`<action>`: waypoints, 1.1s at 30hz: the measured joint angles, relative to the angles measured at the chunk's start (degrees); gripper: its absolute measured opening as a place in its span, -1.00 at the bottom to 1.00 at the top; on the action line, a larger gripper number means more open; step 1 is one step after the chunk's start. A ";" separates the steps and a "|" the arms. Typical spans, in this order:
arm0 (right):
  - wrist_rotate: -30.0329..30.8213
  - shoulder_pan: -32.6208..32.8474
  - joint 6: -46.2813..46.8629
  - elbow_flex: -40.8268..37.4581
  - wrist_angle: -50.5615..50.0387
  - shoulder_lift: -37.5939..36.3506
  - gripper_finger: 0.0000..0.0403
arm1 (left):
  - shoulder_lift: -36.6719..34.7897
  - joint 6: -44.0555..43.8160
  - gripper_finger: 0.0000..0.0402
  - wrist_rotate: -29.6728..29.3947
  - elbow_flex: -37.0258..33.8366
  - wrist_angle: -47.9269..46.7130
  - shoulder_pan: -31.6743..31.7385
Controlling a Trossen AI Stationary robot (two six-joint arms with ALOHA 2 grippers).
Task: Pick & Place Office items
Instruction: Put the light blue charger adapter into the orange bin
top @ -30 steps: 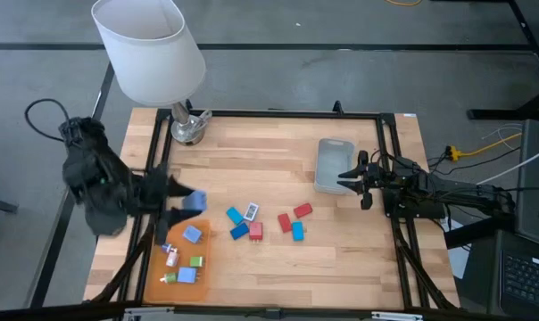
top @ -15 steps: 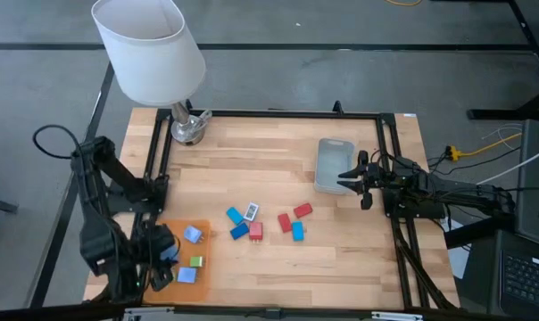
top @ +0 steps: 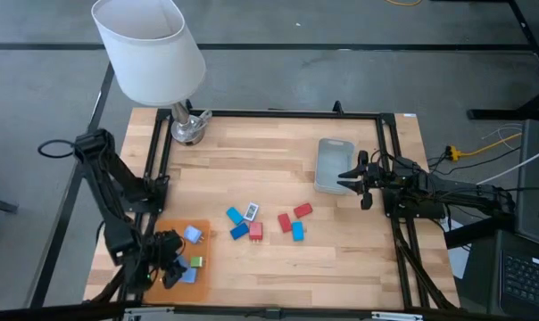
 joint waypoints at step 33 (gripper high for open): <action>0.02 0.00 -0.02 0.00 0.00 -0.02 -0.50 | -14.81 -7.93 0.05 1.49 -22.39 -1.59 1.63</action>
